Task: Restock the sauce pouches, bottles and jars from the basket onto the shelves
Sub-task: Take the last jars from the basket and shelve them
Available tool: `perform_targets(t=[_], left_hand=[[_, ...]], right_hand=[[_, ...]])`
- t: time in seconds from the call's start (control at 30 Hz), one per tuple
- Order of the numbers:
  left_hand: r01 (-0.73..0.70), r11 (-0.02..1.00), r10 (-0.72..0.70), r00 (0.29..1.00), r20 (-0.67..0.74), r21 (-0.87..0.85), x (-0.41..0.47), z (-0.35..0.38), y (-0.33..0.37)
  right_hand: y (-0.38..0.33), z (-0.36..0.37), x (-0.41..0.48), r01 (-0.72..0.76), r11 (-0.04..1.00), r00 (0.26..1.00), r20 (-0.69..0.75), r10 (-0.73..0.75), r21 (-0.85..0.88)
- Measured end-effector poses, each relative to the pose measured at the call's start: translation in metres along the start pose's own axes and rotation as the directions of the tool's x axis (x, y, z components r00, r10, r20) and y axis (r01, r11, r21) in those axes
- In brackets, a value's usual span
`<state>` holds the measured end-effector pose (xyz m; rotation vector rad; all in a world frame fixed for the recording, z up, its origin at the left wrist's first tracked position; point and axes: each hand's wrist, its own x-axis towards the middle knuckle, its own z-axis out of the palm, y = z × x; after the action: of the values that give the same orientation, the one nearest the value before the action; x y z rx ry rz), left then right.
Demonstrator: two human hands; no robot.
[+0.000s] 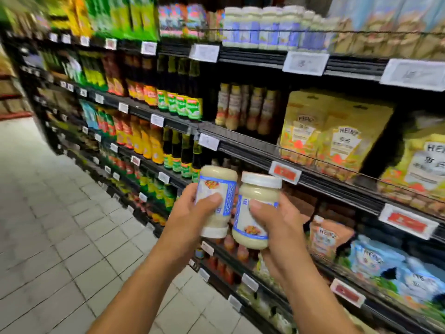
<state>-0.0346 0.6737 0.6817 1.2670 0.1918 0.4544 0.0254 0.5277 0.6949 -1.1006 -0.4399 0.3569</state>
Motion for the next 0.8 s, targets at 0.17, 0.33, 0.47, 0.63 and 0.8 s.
perform_targets(t=[0.17, 0.33, 0.47, 0.63, 0.8], left_hand=[[-0.071, 0.997, 0.069, 0.996, -0.063, -0.019, 0.021, -0.04, 0.027], [-0.116, 0.993, 0.115, 0.991, -0.072, -0.009, 0.057, -0.059, 0.043], [-0.151, 0.989, 0.151, 0.987, -0.056, 0.003, 0.1, -0.064, 0.057], [-0.237, 0.971, 0.238, 0.971, -0.04, 0.017, 0.162, -0.057, 0.083], [-0.318, 0.948, 0.318, 0.948, -0.002, 0.015, 0.218, -0.045, 0.116]], right_hand=[[0.004, 0.047, 0.039, 0.038, 0.998, 0.997, 0.064, -0.035, -0.058], [0.005, 0.068, 0.083, 0.094, 0.989, 0.987, 0.137, -0.078, -0.113], [-0.004, 0.077, 0.128, 0.12, 0.992, 0.979, 0.171, -0.113, -0.031], [-0.025, 0.082, 0.191, 0.213, 0.976, 0.955, 0.219, -0.199, -0.044], [-0.054, 0.089, 0.253, 0.355, 0.934, 0.911, 0.237, -0.338, -0.032]])
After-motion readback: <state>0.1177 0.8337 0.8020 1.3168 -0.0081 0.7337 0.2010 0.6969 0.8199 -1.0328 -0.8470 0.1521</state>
